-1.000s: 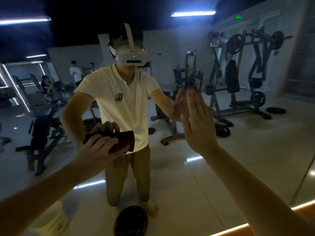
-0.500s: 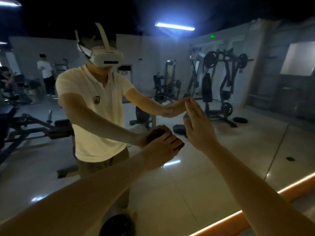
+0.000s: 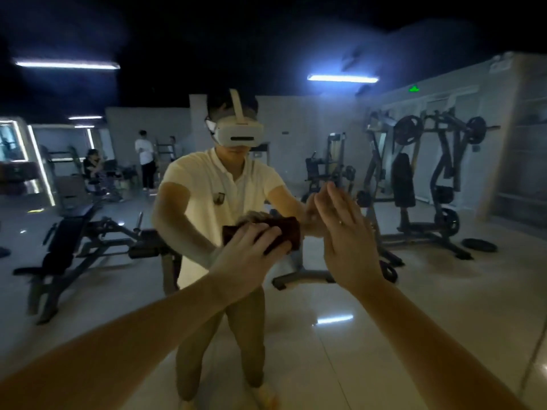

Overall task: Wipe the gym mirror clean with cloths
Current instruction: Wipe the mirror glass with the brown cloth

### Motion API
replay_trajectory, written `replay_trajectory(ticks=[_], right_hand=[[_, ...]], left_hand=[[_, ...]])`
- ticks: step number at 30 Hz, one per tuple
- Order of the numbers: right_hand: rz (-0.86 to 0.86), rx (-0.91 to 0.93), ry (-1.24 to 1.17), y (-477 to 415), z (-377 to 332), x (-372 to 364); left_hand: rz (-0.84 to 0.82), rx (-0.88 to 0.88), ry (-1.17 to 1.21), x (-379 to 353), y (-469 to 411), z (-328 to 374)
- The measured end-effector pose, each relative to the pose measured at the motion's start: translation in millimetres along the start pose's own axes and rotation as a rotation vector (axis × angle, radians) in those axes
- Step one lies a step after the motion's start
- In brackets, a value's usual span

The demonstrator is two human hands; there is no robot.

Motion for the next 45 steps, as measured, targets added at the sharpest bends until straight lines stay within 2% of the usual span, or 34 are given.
replay_trajectory(ticks=[2,5,6,8,10,16,18,21,24,28,31,33,40,42,45], right_hand=[[-0.032,0.094,-0.013,-5,12,11],[-0.017,0.170,-0.012,-10,24,25],[-0.029,0.169,-0.010,-9,28,25],[-0.080,0.184,-0.015,-5,37,21],[-0.119,0.209,-0.045,-5,43,18],[-0.135,0.249,-0.124,-7,50,9],[-0.145,0.247,-0.133,-6,50,7],[-0.172,0.245,-0.143,-7,50,8],[-0.170,0.228,-0.146,-7,48,12],[-0.180,0.210,-0.189,-8,44,19],[-0.229,0.198,-0.183,-7,46,18],[-0.260,0.184,-0.183,-6,44,19],[-0.291,0.143,-0.142,-11,41,25],[-0.173,0.151,-0.103,-21,40,36],[-0.027,0.181,-0.080,-52,32,54]], left_hand=[[-0.134,-0.122,0.063,-24,-17,50],[-0.391,-0.421,0.036,-52,-28,114],[-0.430,-0.489,0.002,-56,-30,121],[-0.428,-0.505,-0.018,-47,-40,113],[-0.368,-0.386,-0.073,-24,-49,74],[-0.035,0.218,-0.174,55,-63,-67],[0.019,0.277,-0.154,54,-66,-67],[0.018,0.251,-0.039,37,-74,-37],[-0.049,0.144,0.009,18,-83,4],[-0.348,-0.334,0.056,-22,-64,81],[-0.371,-0.468,0.079,-22,-60,76],[-0.394,-0.409,-0.002,-11,-60,51],[-0.261,-0.140,-0.092,37,-64,-39],[-0.144,0.020,-0.102,60,-73,-79],[0.174,0.447,-0.143,109,-80,-163]])
Point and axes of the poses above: each hand's wrist, its own y-axis away from the middle knuckle, its own x-axis out of the back of the hand, z = x × y, the point moved 9 cm from there along -y, towards the middle knuckle, and after that the axes turned 6 degrees about z, right-handed, at the moved point
